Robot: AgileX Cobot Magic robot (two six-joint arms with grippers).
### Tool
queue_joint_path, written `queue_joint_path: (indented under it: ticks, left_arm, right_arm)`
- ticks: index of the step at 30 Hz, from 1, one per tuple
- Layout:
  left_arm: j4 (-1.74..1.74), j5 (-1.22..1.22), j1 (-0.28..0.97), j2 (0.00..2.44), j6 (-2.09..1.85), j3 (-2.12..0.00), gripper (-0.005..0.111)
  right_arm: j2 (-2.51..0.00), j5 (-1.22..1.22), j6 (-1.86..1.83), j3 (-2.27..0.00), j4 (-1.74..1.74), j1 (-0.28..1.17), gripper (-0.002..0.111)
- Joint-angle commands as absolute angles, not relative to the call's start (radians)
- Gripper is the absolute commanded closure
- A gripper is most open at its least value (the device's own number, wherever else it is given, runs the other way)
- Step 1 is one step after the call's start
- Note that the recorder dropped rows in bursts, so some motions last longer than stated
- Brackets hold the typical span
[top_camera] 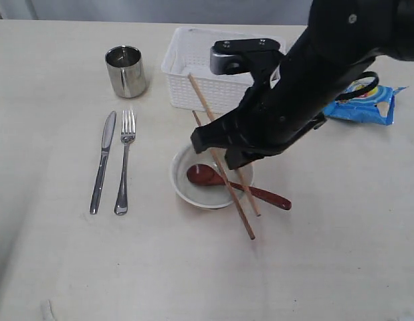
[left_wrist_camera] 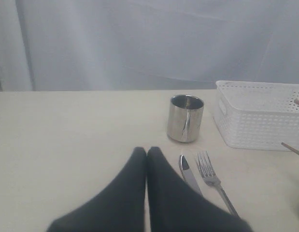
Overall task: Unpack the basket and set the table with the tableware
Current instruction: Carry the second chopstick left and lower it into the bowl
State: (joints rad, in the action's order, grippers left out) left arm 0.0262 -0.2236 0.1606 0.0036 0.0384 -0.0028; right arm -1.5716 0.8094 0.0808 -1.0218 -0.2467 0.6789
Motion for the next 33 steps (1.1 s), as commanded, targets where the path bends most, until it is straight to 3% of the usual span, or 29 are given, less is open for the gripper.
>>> queue_joint_path:
  ticks: [1, 33]
  left_arm:
    - [0.031, -0.213, 0.162, 0.0, 0.038, 0.0, 0.107]
    - [0.031, -0.213, 0.162, 0.0, 0.038, 0.0, 0.107]
  right_arm:
    - [-1.586, 0.735, 0.111, -1.022, -0.28, 0.744, 0.109]
    - [-1.659, 0.697, 0.142, -1.022, -0.285, 0.749, 0.109]
